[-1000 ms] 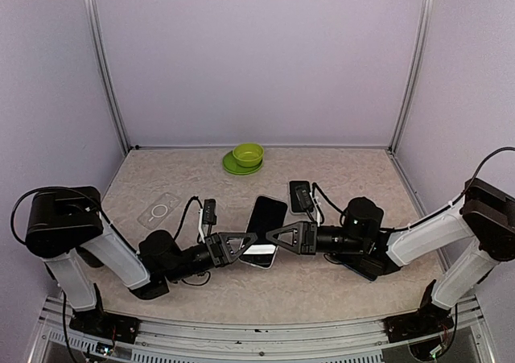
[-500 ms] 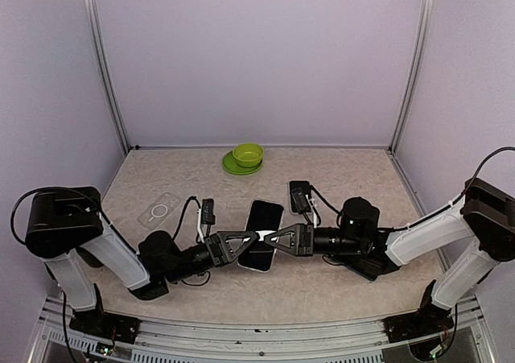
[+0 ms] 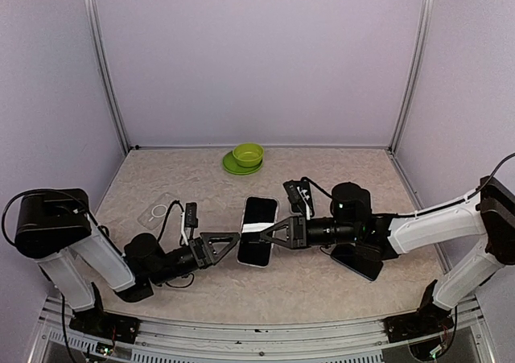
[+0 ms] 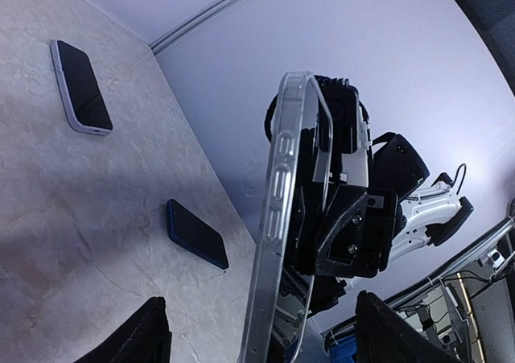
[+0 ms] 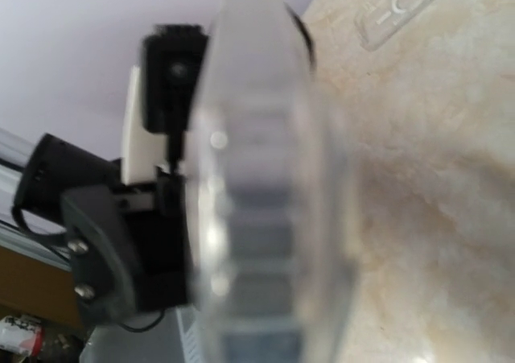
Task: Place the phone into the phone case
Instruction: Pass from the left arm to the right, then place the phone with the phone case at the center of the board.
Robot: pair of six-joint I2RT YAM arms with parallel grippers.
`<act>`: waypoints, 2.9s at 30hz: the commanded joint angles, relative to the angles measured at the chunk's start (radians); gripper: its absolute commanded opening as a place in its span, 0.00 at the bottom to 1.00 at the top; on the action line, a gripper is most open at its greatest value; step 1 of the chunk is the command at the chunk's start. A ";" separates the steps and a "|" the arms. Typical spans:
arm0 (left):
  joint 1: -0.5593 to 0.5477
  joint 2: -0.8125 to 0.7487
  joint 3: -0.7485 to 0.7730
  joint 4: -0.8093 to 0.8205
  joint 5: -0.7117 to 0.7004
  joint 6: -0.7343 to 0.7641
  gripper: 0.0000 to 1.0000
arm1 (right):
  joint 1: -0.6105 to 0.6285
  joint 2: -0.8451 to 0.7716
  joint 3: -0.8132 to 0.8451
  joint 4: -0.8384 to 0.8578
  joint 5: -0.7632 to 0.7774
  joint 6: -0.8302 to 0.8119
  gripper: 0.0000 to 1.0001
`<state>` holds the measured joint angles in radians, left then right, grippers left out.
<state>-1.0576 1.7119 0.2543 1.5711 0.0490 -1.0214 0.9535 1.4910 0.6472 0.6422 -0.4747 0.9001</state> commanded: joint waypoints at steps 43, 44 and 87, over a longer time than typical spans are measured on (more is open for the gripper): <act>-0.024 -0.814 -0.122 -0.805 -0.311 0.254 0.99 | -0.308 0.535 0.775 -0.771 -0.159 -0.262 0.00; -0.026 -0.813 -0.122 -0.803 -0.311 0.252 0.99 | -0.315 0.545 0.787 -0.774 -0.166 -0.263 0.00; -0.041 -0.738 -0.139 -0.731 -0.330 0.230 0.99 | -0.433 0.898 1.233 -1.072 -0.242 -0.376 0.00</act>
<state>-1.0946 0.9661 0.1287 0.8082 -0.2695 -0.7879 0.5293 2.3581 1.8507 -0.4301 -0.7296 0.5362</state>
